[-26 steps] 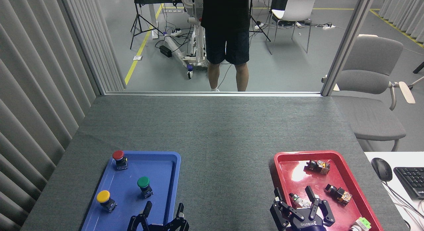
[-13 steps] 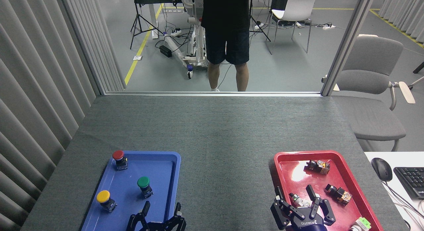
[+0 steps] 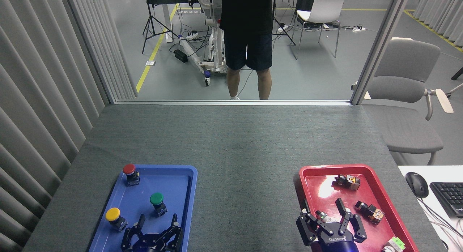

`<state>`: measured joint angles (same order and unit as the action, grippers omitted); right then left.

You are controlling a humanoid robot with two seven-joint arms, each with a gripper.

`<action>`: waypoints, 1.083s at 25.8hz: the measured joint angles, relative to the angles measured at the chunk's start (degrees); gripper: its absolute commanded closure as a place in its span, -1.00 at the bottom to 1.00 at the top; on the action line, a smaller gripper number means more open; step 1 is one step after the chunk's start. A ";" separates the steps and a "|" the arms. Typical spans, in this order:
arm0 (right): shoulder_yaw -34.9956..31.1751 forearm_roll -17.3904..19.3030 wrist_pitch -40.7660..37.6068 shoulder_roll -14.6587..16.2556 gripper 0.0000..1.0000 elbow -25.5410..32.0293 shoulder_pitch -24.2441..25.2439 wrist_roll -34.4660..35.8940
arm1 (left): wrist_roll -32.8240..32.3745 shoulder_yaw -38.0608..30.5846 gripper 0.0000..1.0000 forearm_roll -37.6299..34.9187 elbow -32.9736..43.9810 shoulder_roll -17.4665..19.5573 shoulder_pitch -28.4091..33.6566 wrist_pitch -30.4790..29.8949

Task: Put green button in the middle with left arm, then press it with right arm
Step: 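Close the left gripper on the green button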

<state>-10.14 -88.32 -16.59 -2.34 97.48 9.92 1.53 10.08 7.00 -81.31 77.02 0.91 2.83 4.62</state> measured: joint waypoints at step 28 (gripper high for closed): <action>-0.15 -0.01 -0.22 0.46 -1.00 -0.80 1.45 0.01 | 1.25 -0.02 -1.00 1.01 -10.30 -0.71 -7.82 0.68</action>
<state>-10.29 -88.33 -16.82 -1.88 96.68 11.37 1.54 11.33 6.98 -80.30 66.72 0.20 -4.99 5.30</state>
